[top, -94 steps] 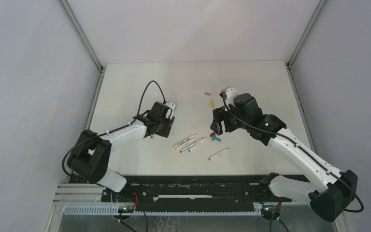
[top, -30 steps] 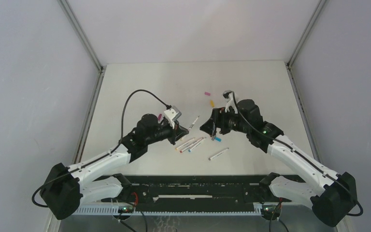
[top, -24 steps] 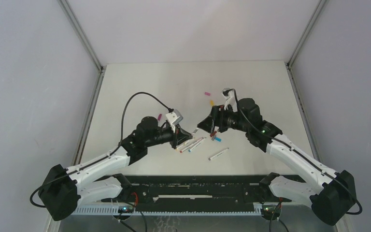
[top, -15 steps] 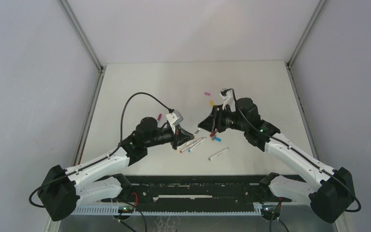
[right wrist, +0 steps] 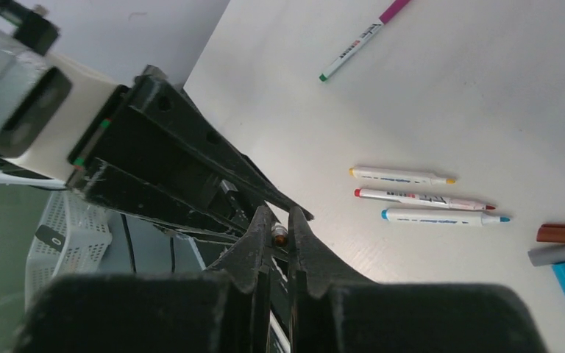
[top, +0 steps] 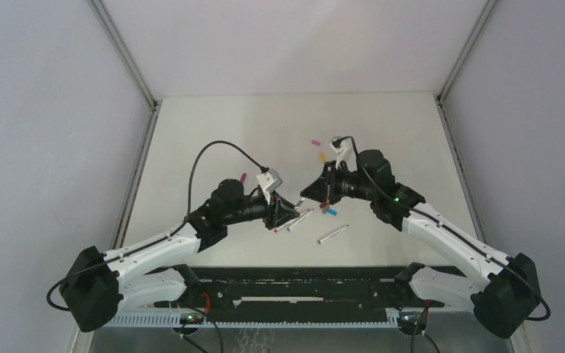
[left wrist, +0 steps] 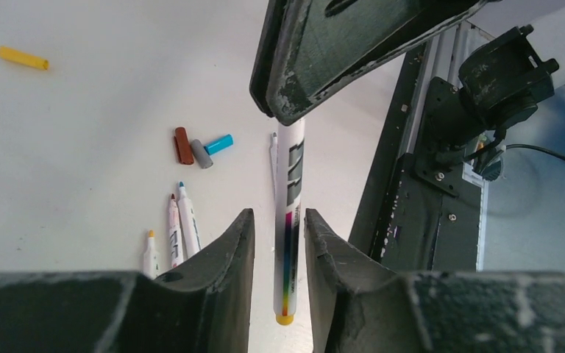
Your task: Insert the pens into the pen caps
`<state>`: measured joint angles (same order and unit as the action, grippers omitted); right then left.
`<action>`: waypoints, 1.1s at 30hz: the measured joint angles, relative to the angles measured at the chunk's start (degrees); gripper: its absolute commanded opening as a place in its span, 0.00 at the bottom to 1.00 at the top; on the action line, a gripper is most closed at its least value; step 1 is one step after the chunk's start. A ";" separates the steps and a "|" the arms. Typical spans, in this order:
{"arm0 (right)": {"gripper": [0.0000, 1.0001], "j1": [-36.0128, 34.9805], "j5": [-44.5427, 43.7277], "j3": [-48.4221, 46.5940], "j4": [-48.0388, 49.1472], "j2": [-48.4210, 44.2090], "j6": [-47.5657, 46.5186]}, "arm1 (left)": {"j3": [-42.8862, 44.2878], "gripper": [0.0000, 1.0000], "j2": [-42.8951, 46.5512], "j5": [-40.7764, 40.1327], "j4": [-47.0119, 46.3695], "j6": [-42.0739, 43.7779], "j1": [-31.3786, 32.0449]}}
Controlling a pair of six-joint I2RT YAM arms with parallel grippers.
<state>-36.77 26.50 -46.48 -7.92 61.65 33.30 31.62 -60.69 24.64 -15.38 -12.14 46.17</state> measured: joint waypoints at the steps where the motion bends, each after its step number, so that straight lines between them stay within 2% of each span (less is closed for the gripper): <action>1: 0.00 -0.04 0.35 0.00 0.26 0.00 0.00 | 0.00 0.34 -0.31 -0.02 0.00 -0.02 0.11; 3: 0.00 -0.20 1.03 0.00 0.92 0.00 -0.04 | 0.00 0.27 -1.09 0.00 0.02 -0.33 0.42; 4: 0.00 -0.33 1.16 0.00 1.16 0.00 -0.07 | 0.00 0.20 -1.46 -0.02 0.02 -0.35 0.59; 5: 0.00 -0.48 1.31 0.00 1.33 0.00 -0.11 | 0.00 0.09 -1.79 0.02 0.02 -0.42 0.72; 7: 0.03 -0.66 1.07 0.00 1.36 0.07 -0.57 | 0.00 0.00 -2.25 0.52 -0.04 -0.55 1.01; 10: 0.39 -0.74 0.98 0.00 1.33 0.48 -1.44 | 0.04 0.00 -2.38 0.17 0.13 -0.79 1.33; 11: 0.48 -0.83 0.79 -0.02 1.38 0.66 -1.99 | 0.04 0.00 -2.40 -0.15 0.11 -0.81 1.33; 14: 0.58 -1.53 -1.88 -0.11 -0.44 1.14 -4.42 | 0.00 0.00 -1.92 -2.21 -0.26 -1.05 1.33; 17: 0.58 -2.91 -8.07 -1.42 -3.21 2.14 -6.91 | -0.52 0.00 -0.22 -6.99 0.00 -2.36 1.36; 20: 0.54 -5.18 -17.77 -5.66 -6.97 5.22 -10.27 | -2.58 0.00 2.67 -12.17 0.02 -4.07 0.87; 23: 0.51 -3.56 -25.18 -9.81 -10.01 11.47 -12.66 | -4.00 0.00 6.16 -15.54 0.07 -6.45 -0.68; 29: 0.50 2.38 -30.67 -16.41 -13.84 26.84 -15.56 | -7.17 0.00 12.76 -21.42 0.09 -9.79 -3.32; 33: 0.47 5.18 -32.54 -25.83 -17.00 37.38 -17.70 | -10.25 0.00 18.69 -25.55 0.55 -11.30 -4.15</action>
<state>-31.59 -6.04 -72.31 -24.93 99.02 15.59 21.37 -42.00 -0.91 -14.83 -23.44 42.02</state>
